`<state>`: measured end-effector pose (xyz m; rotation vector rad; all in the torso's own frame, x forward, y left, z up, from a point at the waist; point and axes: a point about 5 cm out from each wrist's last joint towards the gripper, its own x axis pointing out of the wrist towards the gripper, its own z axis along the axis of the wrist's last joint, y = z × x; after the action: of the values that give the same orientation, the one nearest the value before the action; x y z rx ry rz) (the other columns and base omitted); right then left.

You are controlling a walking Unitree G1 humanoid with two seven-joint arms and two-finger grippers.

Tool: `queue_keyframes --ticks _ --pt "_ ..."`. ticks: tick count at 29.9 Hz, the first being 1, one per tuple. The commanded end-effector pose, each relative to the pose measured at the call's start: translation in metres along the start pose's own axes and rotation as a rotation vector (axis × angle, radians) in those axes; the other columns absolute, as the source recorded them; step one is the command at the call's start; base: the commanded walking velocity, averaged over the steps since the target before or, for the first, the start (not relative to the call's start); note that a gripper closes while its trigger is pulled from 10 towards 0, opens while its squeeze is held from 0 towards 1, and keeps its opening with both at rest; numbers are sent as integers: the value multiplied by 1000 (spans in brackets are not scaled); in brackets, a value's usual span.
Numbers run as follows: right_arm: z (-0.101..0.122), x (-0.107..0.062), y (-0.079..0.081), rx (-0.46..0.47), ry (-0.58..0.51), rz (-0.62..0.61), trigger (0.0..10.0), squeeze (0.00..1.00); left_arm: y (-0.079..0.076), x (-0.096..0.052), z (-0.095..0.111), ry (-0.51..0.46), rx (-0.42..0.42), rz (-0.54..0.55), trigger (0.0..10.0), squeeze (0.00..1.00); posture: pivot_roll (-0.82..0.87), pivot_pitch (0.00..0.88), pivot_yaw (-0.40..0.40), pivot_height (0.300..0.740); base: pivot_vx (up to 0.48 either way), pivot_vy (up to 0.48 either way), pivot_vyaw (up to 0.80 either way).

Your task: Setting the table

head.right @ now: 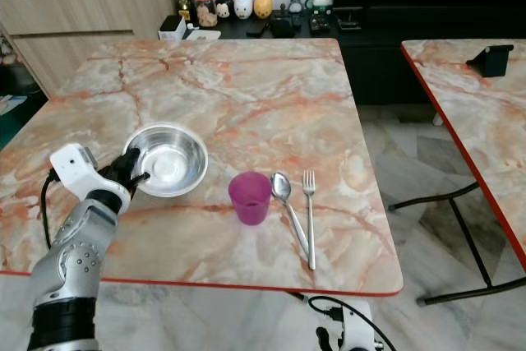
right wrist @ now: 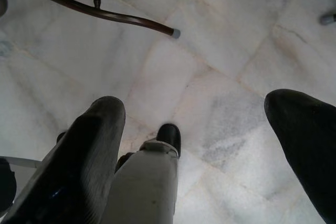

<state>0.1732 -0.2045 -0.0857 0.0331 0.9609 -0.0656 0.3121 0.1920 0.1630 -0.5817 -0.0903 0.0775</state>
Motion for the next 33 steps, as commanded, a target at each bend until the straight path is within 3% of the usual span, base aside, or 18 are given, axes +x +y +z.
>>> queue_keyframes --ticks 1,6,10,14,28,33 --pt "1 0 0 -9 3 1 10000 0 -4 0 19 -100 -35 -15 10000 0 -37 0 20 720 0 0 0" --pt "1 0 -1 -11 2 0 10000 0 -14 1 29 -147 -94 -62 10000 0 -36 0 15 720 0 0 0" --pt "1 0 -2 -12 1 -4 10000 0 -32 -2 37 -192 -124 -127 10000 0 -42 0 15 720 0 0 0" --pt "1 0 -2 -16 4 -5 10000 0 -43 -3 40 -195 -108 -177 10000 0 -37 0 12 720 0 0 0" --pt "-1 0 0 -5 3 -4 10000 0 -44 -1 42 -212 -113 -187 10000 0 -53 0 27 720 0 0 0" --pt "-1 0 0 -3 13 -2 10000 0 -44 0 42 -210 -118 -183 10000 0 -51 0 27 720 0 -293 0"
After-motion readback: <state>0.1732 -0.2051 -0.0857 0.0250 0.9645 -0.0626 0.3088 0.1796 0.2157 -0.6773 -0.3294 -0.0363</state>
